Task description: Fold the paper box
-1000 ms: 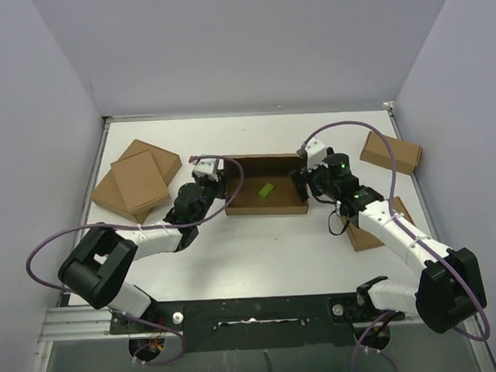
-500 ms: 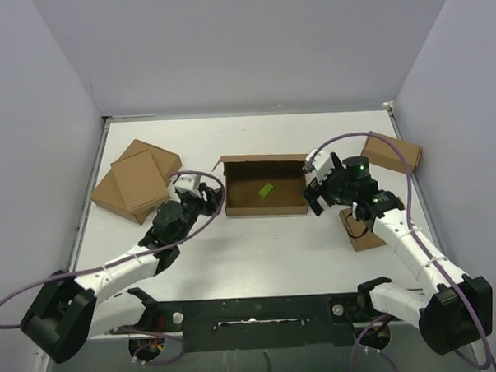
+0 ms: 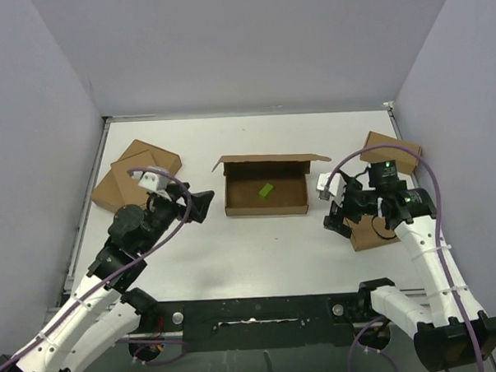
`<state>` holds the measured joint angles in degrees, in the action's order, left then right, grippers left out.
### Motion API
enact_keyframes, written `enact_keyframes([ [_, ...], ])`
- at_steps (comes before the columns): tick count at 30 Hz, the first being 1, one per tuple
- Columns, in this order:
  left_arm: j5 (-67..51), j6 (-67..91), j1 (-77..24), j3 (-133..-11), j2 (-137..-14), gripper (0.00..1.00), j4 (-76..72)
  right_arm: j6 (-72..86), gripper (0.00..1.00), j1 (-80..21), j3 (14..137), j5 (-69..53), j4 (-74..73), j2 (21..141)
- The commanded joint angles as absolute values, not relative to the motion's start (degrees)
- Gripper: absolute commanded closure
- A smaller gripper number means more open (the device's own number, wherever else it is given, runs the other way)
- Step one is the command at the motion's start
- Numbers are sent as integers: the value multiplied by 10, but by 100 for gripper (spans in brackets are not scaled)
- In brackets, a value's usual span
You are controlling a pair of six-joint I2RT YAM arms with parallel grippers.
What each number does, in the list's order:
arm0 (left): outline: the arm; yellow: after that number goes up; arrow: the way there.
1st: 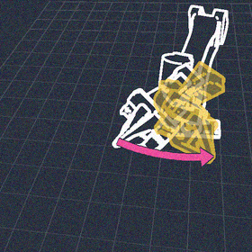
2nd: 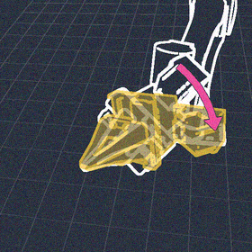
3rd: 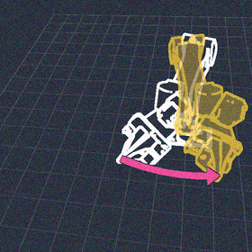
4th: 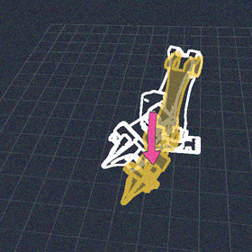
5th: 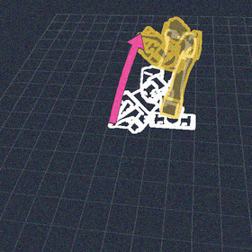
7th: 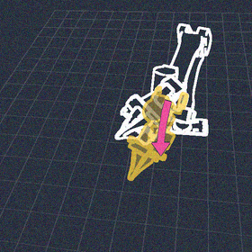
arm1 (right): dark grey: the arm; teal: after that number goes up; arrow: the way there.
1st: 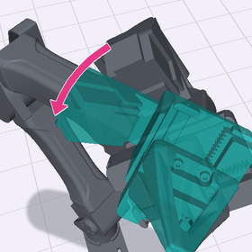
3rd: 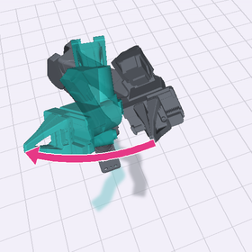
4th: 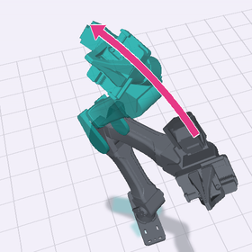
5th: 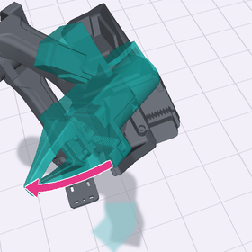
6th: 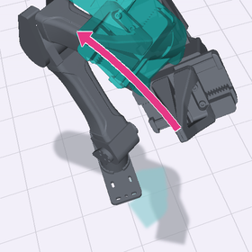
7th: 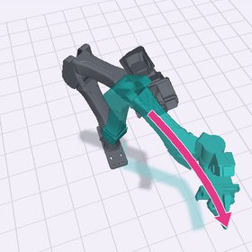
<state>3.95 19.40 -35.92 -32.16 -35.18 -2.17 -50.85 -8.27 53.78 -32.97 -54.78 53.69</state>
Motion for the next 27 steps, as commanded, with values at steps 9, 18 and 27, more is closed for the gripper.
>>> enact_keyframes([
  [9,-306,274,-202,-731,-681,41,92,-314,52,-78,925,-513,-586,759],
  [18,-383,220,-191,-991,-938,77,235,-222,84,-82,1077,-463,-588,959],
  [27,-413,123,-198,-1012,-1022,81,386,-244,85,-102,1039,-470,-609,990],
])
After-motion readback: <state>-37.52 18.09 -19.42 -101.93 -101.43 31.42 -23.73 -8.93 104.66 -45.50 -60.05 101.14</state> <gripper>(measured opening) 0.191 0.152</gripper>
